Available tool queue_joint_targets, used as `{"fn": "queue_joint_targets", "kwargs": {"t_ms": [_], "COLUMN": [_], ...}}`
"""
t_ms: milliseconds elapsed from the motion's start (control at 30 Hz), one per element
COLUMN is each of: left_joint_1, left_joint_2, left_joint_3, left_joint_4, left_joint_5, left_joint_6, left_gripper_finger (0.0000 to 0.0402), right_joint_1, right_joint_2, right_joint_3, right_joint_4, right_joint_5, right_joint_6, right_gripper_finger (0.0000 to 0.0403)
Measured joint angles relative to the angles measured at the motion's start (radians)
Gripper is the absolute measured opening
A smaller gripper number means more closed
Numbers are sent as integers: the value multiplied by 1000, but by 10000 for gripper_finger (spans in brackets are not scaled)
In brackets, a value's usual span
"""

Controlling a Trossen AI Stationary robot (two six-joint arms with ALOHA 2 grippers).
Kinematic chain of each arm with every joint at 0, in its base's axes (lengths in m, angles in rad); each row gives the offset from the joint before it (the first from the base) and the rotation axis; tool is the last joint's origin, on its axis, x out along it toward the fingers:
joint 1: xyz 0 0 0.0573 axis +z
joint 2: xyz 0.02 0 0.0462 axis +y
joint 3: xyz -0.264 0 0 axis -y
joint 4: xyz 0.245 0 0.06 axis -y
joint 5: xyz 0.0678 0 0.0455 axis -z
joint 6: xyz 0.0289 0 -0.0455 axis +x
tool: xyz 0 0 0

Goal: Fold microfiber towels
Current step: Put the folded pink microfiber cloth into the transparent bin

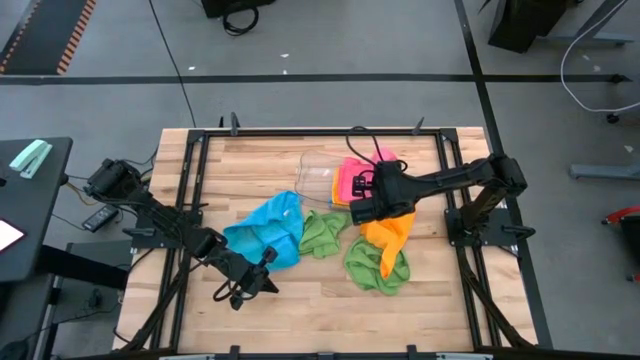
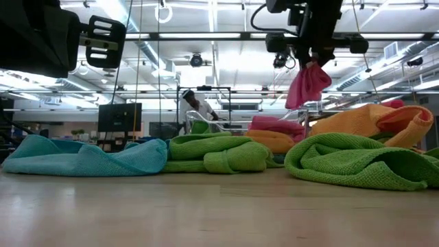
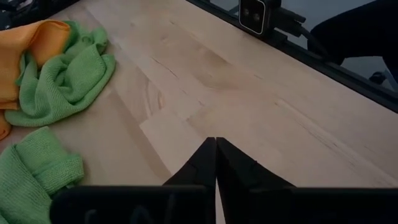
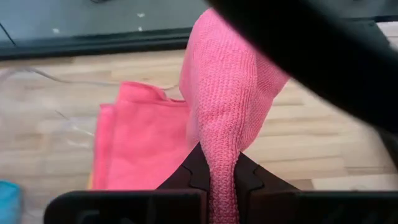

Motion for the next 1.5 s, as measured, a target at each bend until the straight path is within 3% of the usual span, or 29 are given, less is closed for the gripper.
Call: {"fn": "queue_joint_targets", "kwargs": {"t_ms": [733, 1000, 1267, 1500], "left_joint_1": [96, 103, 103, 103], "left_joint_2": [1, 1, 1, 1], "left_joint_3": [0, 1, 1, 1], "left_joint_4": [118, 149, 140, 130], "left_joint_5": [-12, -13, -12, -12], "left_joint_6": [-34, -79, -104, -105], "left_gripper_finger": [28, 18, 20, 23], "right_joint_1": [-108, -132, -131, -118], "right_joint_2": [10, 63, 81, 81], "right_joint_3": [-2, -30, -29, -16], "right_joint_4": [-122, -91, 47, 54], "right_joint_5": [-66, -57, -46, -97], "right_joint_6": [-221, -239, -329, -355], "right_gripper_finger": [25, 25, 25, 25]}}
